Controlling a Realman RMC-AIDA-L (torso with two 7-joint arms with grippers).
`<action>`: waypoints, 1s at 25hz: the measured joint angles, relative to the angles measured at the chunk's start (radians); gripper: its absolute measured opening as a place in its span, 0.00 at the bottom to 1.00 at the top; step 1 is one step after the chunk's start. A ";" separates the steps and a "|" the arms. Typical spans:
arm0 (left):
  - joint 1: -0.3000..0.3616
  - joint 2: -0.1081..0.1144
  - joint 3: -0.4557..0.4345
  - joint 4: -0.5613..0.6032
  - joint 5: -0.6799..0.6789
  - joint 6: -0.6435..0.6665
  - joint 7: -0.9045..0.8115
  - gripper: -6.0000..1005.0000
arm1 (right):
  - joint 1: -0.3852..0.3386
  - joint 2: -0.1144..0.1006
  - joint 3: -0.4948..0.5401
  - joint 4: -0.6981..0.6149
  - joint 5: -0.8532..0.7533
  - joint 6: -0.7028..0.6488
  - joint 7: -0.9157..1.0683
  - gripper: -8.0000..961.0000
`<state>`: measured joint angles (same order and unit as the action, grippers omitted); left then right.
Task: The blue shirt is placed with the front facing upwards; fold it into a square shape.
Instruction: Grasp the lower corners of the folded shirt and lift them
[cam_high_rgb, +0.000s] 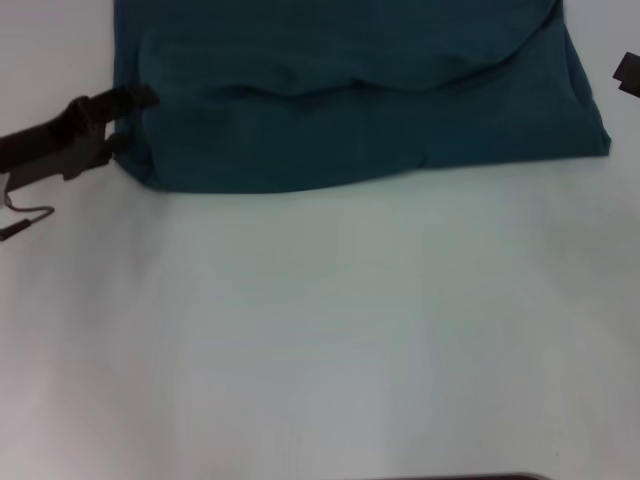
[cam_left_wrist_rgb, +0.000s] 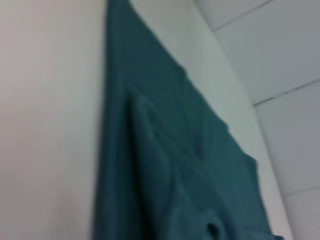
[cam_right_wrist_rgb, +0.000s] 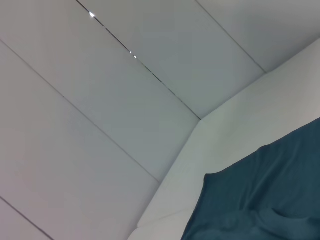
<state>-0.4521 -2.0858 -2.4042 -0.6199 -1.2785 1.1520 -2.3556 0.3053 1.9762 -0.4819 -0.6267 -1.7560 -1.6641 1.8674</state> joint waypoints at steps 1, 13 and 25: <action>-0.001 -0.003 0.001 0.008 0.005 -0.018 0.001 0.88 | 0.000 0.001 0.000 0.001 0.000 0.005 -0.001 0.94; -0.022 -0.014 0.045 0.042 0.038 -0.074 0.002 0.88 | -0.008 0.003 0.002 0.002 0.002 0.015 0.005 0.93; -0.071 -0.025 0.083 0.079 0.046 -0.083 -0.007 0.88 | -0.020 0.002 0.011 0.004 0.001 0.004 0.005 0.91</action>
<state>-0.5226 -2.1107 -2.3213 -0.5407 -1.2329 1.0692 -2.3623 0.2849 1.9779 -0.4710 -0.6227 -1.7549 -1.6597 1.8724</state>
